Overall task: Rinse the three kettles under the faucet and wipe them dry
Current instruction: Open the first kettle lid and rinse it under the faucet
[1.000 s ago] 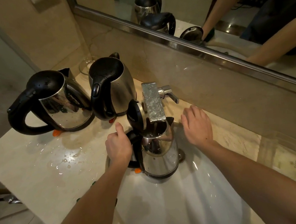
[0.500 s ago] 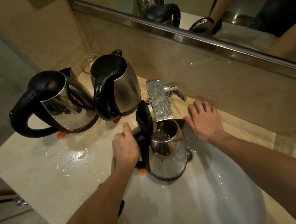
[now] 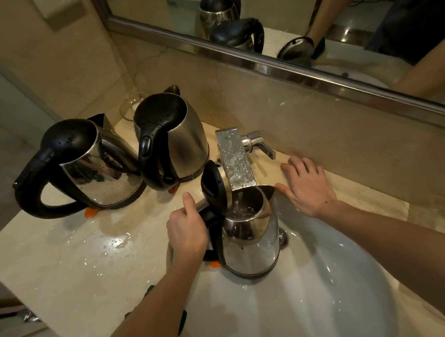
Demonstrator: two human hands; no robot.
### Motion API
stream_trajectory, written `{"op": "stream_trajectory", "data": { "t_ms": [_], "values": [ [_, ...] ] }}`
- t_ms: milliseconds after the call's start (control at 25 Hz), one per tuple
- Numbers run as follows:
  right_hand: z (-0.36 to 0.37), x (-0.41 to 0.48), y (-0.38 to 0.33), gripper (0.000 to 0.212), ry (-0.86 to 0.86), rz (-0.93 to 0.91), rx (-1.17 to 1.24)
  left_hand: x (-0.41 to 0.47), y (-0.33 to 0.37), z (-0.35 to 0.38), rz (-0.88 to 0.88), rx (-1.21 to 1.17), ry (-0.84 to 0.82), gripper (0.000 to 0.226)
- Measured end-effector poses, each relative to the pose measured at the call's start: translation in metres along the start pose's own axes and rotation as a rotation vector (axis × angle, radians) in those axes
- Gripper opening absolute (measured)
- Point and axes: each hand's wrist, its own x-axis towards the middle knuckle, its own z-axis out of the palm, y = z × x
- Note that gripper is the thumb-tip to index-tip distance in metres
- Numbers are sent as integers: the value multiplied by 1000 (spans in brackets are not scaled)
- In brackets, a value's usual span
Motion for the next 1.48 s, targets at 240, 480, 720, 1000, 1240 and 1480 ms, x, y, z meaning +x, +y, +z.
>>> {"op": "stream_trajectory", "data": {
  "t_ms": [240,480,720,1000,1240,1480],
  "values": [
    [8,-13,21,81,11,-89,115,2,-2,-1,5,-26,16,58],
    [10,-12,21,79,39,-89,134,7,-4,3,14,1,28,58],
    [13,-11,22,71,50,-79,98,7,1,3,-1,-4,66,57],
    [17,-9,22,72,61,-74,77,14,-4,-5,-4,-27,75,58],
    [17,-9,21,76,56,-74,68,11,3,-9,21,-17,45,56],
    [19,-7,23,70,55,-65,65,10,4,1,-10,5,37,59]
  ]
}}
